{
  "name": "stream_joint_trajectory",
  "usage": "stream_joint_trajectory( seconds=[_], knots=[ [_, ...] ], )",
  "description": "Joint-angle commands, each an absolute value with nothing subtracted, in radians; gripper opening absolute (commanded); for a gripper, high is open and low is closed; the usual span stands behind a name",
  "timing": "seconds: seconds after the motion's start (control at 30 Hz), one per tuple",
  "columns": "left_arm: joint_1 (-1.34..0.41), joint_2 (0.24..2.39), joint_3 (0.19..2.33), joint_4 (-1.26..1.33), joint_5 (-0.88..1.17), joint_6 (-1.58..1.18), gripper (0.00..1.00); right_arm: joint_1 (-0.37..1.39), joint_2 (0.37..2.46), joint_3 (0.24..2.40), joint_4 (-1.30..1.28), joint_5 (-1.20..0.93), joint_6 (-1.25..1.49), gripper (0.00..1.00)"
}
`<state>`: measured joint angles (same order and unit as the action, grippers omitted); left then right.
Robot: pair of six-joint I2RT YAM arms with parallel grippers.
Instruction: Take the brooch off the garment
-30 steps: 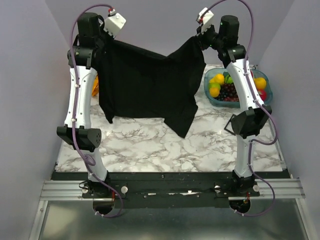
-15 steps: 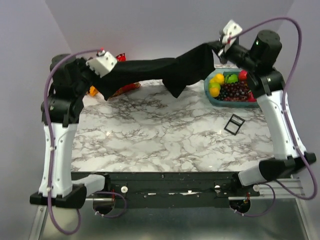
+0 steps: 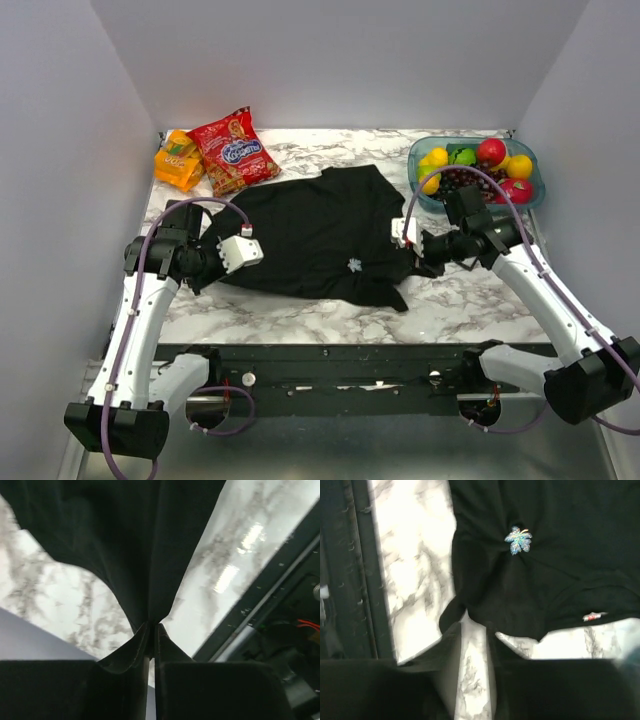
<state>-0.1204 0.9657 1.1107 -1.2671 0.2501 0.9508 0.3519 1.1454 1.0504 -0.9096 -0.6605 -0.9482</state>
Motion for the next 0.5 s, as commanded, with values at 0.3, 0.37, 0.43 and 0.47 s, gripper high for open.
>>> stream_joint_trajectory(
  seconds=[0.3,0.37,0.43,0.47],
  knots=[
    [-0.143,1.136,1.130,-1.015,0.569,0.651,0.47,0.383,1.349,1.233,-0.899,-0.756,-0.910,0.46],
    [-0.143,1.211,1.132,-0.847,0.604,0.404,0.47,0.414,1.382,1.212,-0.768,-0.717,-0.913,0.46],
    [-0.144,1.248,1.114,-0.682,0.626,0.261,0.47,0.465,1.405,1.130,-0.653,-0.622,-0.959,0.46],
    [-0.149,1.276,1.085,-0.629,0.633,0.127,0.48,0.483,1.411,1.106,-0.552,-0.595,-0.983,0.46]
  ],
)
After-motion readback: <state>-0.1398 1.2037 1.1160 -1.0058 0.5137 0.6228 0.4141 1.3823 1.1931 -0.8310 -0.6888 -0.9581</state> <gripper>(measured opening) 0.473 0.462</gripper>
